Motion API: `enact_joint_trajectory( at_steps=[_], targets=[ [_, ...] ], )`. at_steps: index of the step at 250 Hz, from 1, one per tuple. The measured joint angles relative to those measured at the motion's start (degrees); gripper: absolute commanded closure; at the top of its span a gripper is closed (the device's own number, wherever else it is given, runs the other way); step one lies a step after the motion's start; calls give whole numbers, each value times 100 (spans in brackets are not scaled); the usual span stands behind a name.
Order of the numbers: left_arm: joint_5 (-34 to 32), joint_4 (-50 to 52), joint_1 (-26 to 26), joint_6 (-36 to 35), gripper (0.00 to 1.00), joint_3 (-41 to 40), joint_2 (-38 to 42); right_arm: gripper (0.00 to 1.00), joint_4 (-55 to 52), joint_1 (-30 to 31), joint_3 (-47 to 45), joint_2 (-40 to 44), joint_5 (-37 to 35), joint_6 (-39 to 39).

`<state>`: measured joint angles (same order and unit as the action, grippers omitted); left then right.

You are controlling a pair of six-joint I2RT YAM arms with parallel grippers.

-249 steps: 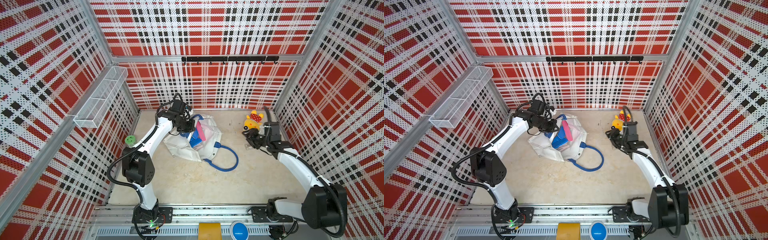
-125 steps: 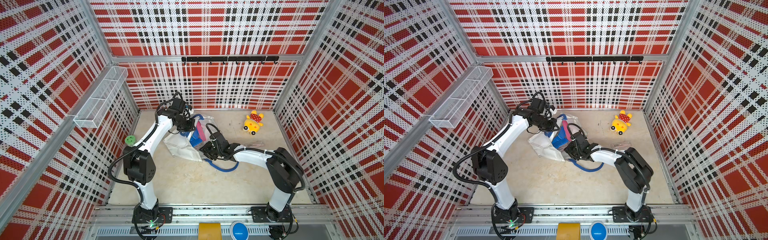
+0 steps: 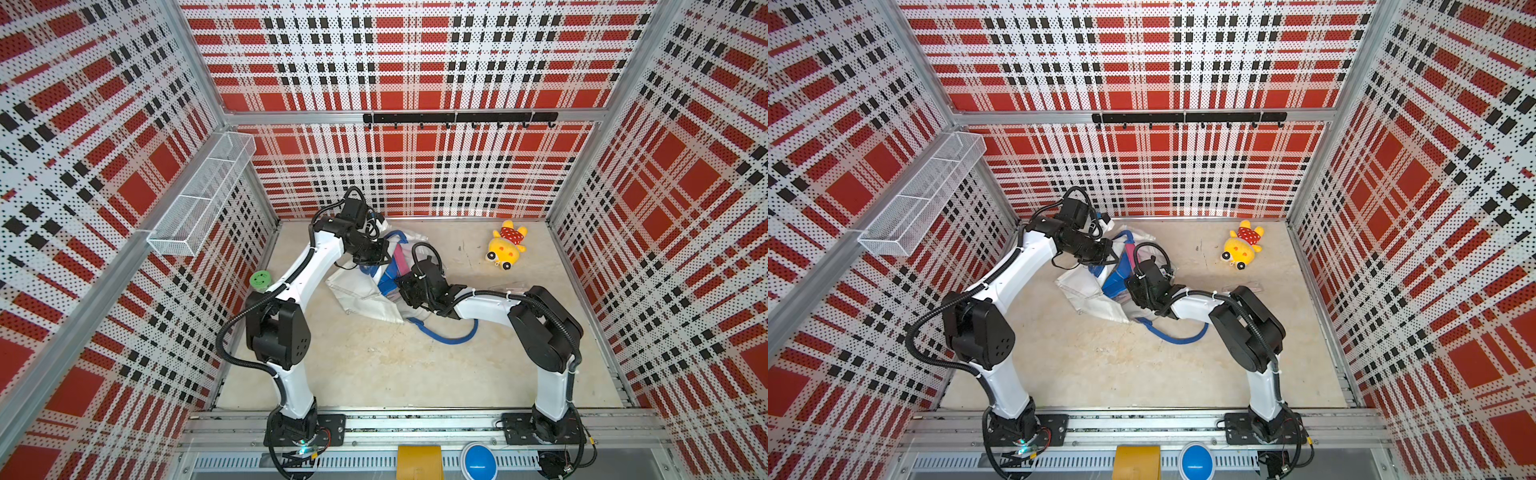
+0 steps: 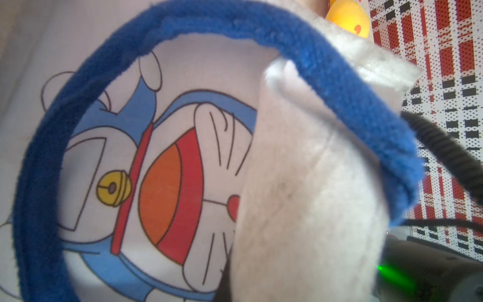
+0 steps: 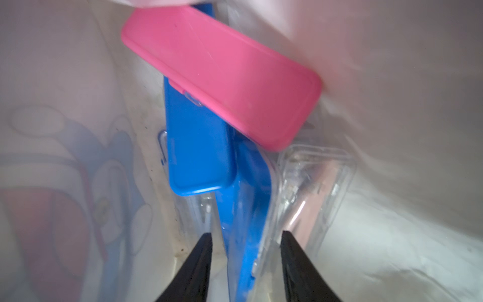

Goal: Take out the compass set from the canvas bag
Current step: Pick up the compass set from the canvas bag.

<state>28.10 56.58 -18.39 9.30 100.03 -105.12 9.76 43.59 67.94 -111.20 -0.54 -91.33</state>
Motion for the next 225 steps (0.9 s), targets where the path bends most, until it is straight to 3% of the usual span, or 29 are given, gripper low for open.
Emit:
enact_joint_trajectory(
  at_steps=[146, 225],
  targets=[
    [7, -66, -22, -81, 100, -186, 127, 58, 42, -184, 345, -570, 33, -258],
    [-103, -83, -83, -81, 100, -203, 127, 65, 319, -232, 540, -857, 98, -420]
  ],
)
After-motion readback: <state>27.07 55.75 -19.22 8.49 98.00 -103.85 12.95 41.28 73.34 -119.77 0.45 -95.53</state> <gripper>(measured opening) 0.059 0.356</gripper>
